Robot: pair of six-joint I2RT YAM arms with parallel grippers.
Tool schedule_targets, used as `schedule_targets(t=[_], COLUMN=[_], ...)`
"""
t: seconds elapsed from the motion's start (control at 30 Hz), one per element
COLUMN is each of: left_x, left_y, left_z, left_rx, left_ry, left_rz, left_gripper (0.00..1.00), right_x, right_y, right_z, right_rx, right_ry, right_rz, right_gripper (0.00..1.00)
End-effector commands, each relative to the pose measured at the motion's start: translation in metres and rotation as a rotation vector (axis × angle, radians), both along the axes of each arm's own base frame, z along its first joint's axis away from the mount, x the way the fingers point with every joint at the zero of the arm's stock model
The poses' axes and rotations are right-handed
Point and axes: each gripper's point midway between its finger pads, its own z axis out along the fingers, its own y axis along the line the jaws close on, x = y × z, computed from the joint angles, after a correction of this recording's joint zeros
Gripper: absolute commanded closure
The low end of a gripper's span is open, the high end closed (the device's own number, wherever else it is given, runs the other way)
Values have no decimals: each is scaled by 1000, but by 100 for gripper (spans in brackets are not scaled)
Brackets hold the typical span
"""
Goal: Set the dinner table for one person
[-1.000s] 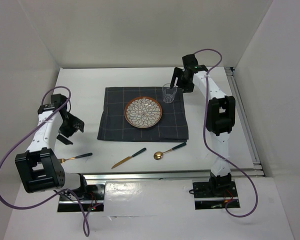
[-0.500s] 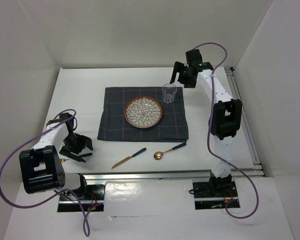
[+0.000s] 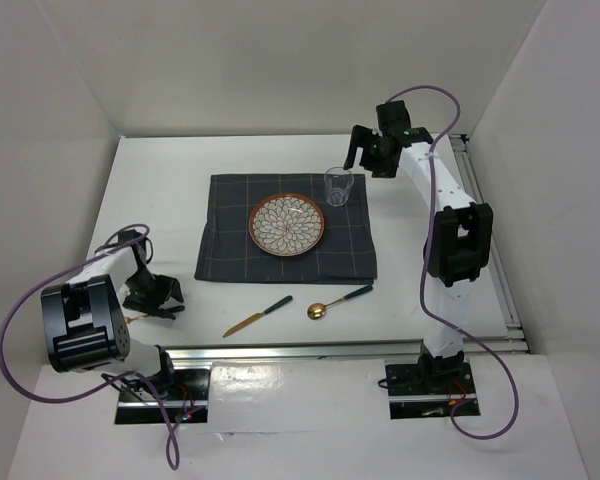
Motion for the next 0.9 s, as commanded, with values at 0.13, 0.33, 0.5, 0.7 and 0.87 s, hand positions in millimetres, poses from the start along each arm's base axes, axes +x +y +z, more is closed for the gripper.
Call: schedule_targets(t=[0.13,0.33,0.5,0.7,0.87], left_x=[6,24,65,123,151], left_y=[16,28,18,-32,-76], left_z=[3,30,62,90,89], left_rx=[58,127,191,286,328], left_ry=[1,-83,-191,-175,-121], left_rz=[4,-92,-434,-900,-1101], left_gripper=[62,100,100,100,100], right_x=[0,-6,-17,-45,-79], right_y=[-4,-7,-12,-18,-26], right_z=[28,34,42,39,24], right_rx=[5,-1,6,-14,-27], right_ry=[-79,-82,-88,-68,-20], right_rz=[3,-4,-6,-26,-40], right_gripper=[7,7,7,7,7])
